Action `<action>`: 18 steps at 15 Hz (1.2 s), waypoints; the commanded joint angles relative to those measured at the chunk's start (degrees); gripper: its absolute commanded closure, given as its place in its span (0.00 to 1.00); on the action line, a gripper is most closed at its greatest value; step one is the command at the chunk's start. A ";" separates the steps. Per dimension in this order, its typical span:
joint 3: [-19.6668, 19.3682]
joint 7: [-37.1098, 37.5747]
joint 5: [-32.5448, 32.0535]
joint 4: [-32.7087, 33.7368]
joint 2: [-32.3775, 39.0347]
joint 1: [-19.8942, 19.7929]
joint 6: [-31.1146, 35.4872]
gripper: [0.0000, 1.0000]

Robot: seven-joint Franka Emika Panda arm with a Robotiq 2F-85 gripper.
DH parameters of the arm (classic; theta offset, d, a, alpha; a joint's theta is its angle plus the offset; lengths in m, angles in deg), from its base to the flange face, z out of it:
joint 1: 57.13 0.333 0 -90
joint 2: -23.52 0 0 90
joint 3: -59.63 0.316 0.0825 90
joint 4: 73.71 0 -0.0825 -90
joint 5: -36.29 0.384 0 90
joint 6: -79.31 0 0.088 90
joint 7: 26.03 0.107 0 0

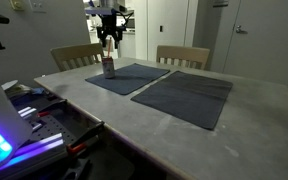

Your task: Remove the straw from the can and put it on the table

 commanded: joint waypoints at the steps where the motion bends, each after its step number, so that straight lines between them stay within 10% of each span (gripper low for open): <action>1: 0.65 -0.81 0.60 -2.08 -3.29 -0.28 0.00 0.17; 2: 0.68 -0.83 0.74 -2.06 -3.64 -0.35 -0.15 0.18; 3: 0.64 -0.85 0.78 -1.92 -3.87 -0.40 -0.47 0.43; 12: 0.44 -1.33 1.39 -1.09 -4.72 -0.68 -2.09 0.96; 18: 0.36 -1.08 1.07 -1.02 -5.25 -0.62 -4.28 0.98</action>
